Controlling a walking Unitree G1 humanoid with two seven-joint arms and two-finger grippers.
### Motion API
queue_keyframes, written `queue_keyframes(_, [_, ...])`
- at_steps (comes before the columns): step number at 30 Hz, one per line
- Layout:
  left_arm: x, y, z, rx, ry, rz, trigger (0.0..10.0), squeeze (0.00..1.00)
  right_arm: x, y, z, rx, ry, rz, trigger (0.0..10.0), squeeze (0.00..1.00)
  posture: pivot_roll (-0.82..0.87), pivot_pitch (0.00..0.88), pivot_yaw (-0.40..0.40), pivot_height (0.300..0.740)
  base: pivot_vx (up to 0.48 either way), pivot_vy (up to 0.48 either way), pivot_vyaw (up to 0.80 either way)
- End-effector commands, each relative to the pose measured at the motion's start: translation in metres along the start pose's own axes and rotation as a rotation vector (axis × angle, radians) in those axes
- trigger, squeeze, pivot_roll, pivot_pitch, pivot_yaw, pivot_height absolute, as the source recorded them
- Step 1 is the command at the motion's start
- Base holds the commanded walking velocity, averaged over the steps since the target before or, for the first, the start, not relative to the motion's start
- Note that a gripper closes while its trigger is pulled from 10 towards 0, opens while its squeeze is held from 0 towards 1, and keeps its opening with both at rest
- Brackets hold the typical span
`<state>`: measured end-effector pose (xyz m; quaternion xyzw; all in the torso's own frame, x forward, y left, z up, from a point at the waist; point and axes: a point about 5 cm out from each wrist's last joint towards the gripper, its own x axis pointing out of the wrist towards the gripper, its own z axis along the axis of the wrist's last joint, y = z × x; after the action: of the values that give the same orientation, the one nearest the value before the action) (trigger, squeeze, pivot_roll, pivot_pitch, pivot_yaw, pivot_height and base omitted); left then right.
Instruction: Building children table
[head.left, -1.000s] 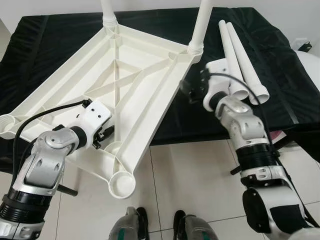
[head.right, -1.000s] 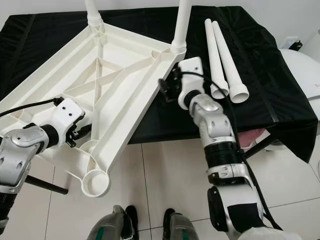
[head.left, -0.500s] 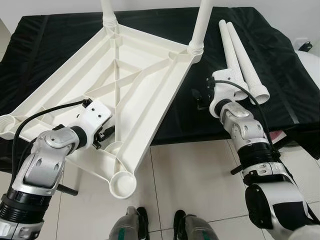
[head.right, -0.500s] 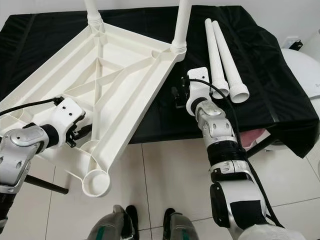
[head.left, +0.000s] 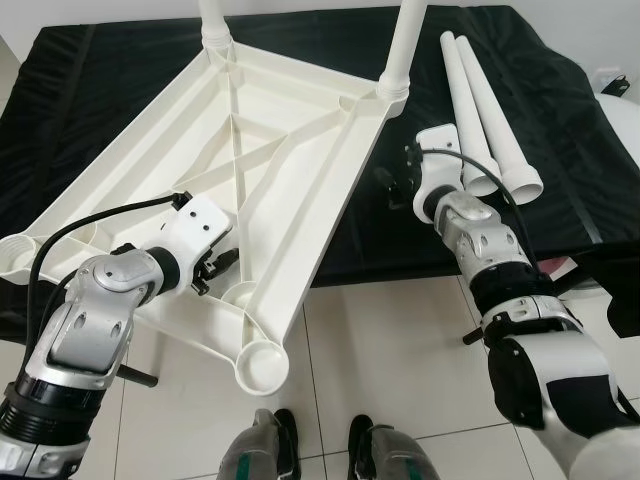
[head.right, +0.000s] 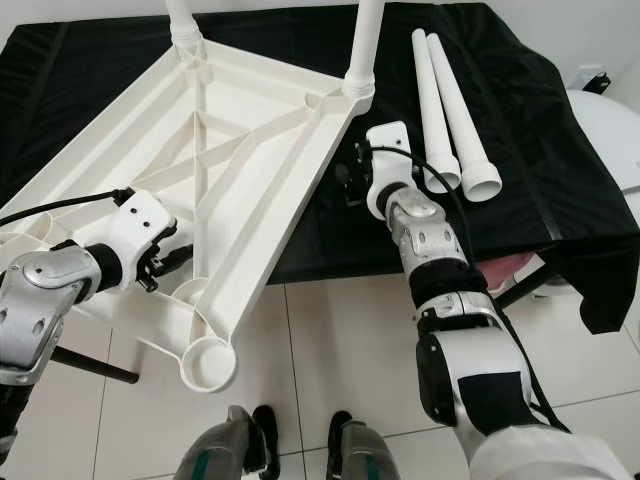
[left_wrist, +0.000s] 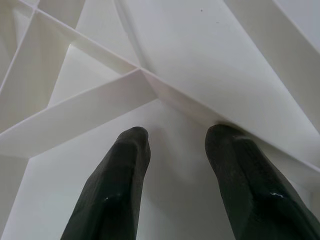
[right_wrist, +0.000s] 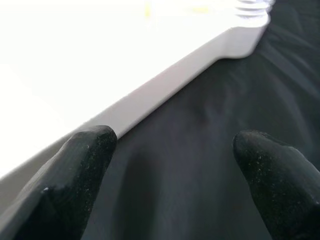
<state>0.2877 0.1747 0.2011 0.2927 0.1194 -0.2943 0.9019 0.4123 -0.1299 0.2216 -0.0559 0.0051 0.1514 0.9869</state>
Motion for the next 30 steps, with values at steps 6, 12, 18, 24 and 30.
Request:
queue_keyframes(6, [-0.006,-0.015,0.012,0.003,-0.045,-0.079,10.0,0.00,0.002,0.004,-0.011,-0.003,0.038,0.059,10.0,0.00,0.02,0.271,-0.013,0.740,0.000,0.000,0.00])
queue_keyframes(12, [-0.010,-0.025,0.017,0.009,-0.061,-0.111,10.0,0.00,0.004,0.007,-0.011,-0.018,0.043,0.101,10.0,0.00,0.03,0.291,-0.019,0.740,0.000,0.000,0.00])
queue_keyframes(18, [-0.012,-0.029,0.023,0.007,-0.074,-0.125,10.0,0.00,0.006,0.010,-0.005,-0.017,0.023,0.130,10.0,0.00,0.04,0.300,-0.024,0.740,0.000,0.000,0.00])
queue_keyframes(24, [-0.013,-0.033,0.026,0.004,-0.081,-0.132,10.0,0.00,0.008,0.013,-0.001,-0.023,0.007,0.155,10.0,0.00,0.04,0.305,-0.025,0.740,0.000,0.000,0.00])
queue_keyframes(30, [-0.013,-0.040,0.039,-0.007,-0.118,-0.143,10.0,0.00,0.013,0.027,0.011,-0.047,-0.018,0.236,10.0,0.00,0.06,0.316,-0.029,0.740,0.000,0.000,0.00])
